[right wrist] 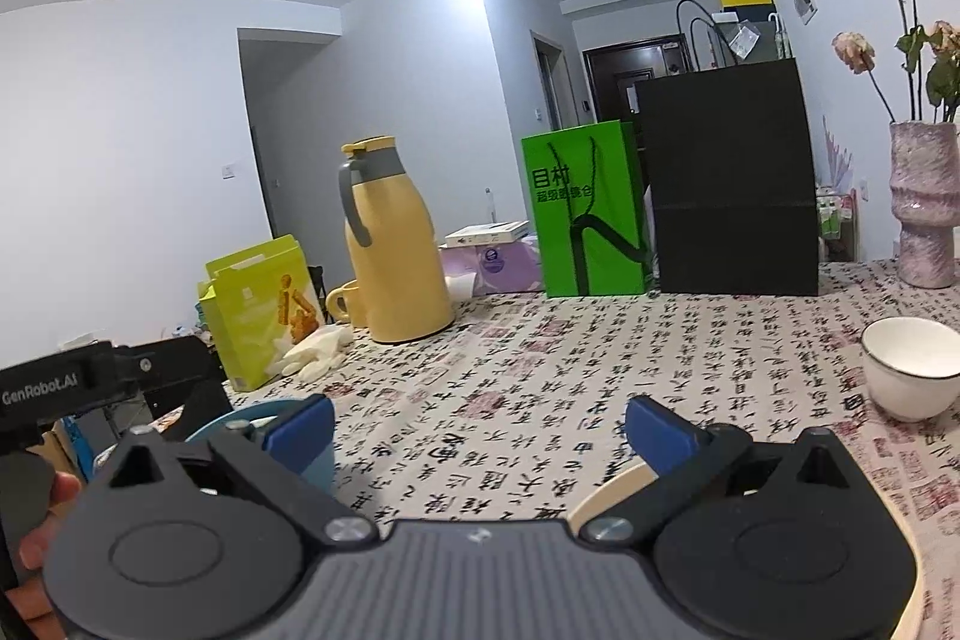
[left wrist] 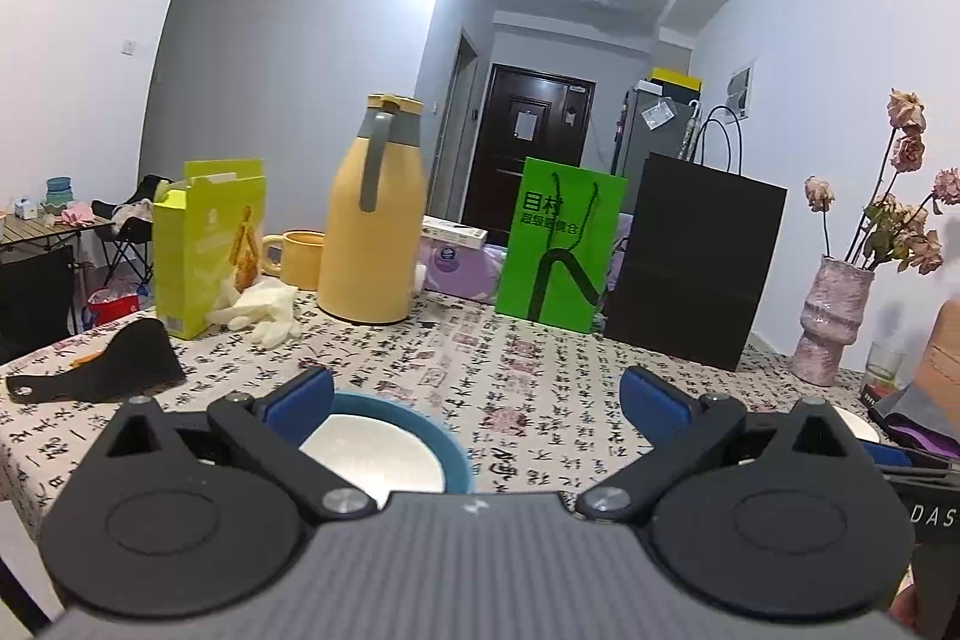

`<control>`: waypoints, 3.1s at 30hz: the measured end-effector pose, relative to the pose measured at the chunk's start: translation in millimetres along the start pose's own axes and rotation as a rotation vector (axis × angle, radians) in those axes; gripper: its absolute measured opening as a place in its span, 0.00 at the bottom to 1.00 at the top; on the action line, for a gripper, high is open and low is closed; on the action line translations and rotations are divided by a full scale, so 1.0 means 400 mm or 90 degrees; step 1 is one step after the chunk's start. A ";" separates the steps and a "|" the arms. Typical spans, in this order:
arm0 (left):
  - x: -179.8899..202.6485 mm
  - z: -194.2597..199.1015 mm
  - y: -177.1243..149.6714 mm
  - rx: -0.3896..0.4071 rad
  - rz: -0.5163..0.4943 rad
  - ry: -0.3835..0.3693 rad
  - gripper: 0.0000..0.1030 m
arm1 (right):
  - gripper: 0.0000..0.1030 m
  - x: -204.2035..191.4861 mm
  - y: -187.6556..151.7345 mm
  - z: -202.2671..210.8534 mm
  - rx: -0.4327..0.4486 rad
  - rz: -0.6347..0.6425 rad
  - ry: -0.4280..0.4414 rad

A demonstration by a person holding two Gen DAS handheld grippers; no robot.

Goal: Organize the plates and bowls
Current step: 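Pull both open grippers back from the nested bowls, then move both open grippers to the rim of the small white bowl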

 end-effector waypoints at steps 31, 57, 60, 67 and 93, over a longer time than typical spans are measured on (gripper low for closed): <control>0.275 -0.163 0.003 -0.057 -0.019 -0.081 1.00 | 1.00 0.266 0.072 0.021 0.026 0.014 -0.069; 0.564 -0.312 -0.018 -0.141 -0.034 -0.132 1.00 | 1.00 0.524 0.161 0.019 0.003 -0.025 -0.139; 0.586 -0.335 -0.012 -0.151 -0.030 -0.129 1.00 | 1.00 0.548 0.179 0.004 -0.009 -0.018 -0.145; 0.621 -0.404 -0.002 -0.180 -0.018 -0.112 1.00 | 1.00 0.613 0.214 -0.053 -0.040 -0.013 -0.166; 0.752 -0.621 -0.076 -0.303 -0.034 -0.080 1.00 | 1.00 0.803 0.120 -0.122 -0.081 -0.161 -0.196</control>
Point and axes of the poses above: each gripper's, at about its wrist camera, not at the fingertips, and z roughly against the way its jaws point, x to its right, y to its top, the point moved 1 cm from there along -z, roughly the way its jaws point
